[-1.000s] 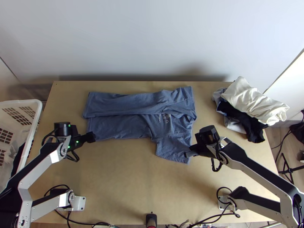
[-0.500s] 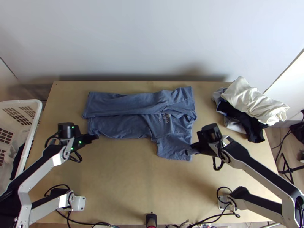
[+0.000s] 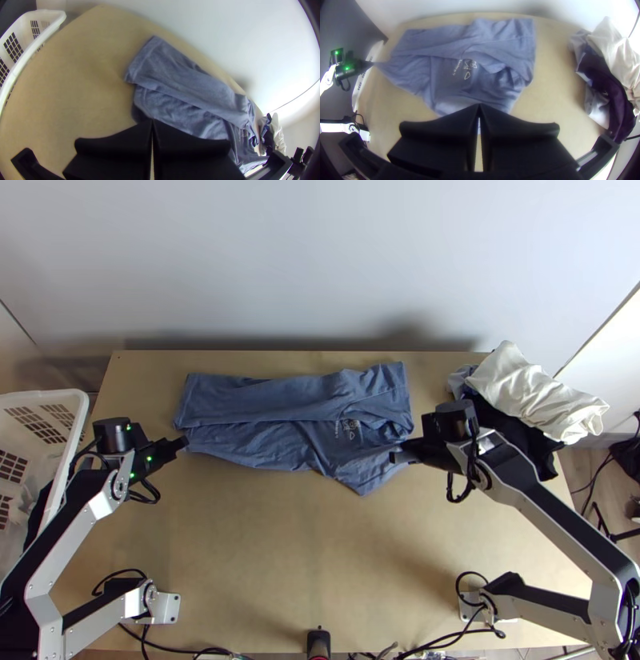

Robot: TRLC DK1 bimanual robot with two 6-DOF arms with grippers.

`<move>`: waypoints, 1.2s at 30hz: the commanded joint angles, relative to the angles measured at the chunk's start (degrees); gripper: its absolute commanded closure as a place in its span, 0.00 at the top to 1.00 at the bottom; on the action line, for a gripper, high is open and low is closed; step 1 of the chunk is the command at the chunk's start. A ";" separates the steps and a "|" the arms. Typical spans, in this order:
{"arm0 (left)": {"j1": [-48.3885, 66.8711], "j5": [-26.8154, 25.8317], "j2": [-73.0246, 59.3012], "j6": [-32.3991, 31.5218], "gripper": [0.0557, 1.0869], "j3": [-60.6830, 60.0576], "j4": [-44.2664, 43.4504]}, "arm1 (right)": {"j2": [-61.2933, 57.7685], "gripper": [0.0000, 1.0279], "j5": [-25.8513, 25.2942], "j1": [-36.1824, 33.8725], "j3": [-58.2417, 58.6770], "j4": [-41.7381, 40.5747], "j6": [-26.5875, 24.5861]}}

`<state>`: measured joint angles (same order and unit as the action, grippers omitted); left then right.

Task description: Fold the t-shirt

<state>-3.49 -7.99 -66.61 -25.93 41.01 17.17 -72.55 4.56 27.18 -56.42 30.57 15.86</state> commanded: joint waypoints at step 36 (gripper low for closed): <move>-4.60 4.30 -32.09 -10.45 0.04 28.59 -7.85 | -27.47 0.03 0.01 -11.10 -30.24 -4.64 1.19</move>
<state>-7.55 -4.84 -92.03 -36.07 65.49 9.67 -93.43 4.51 17.74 -81.45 26.22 17.37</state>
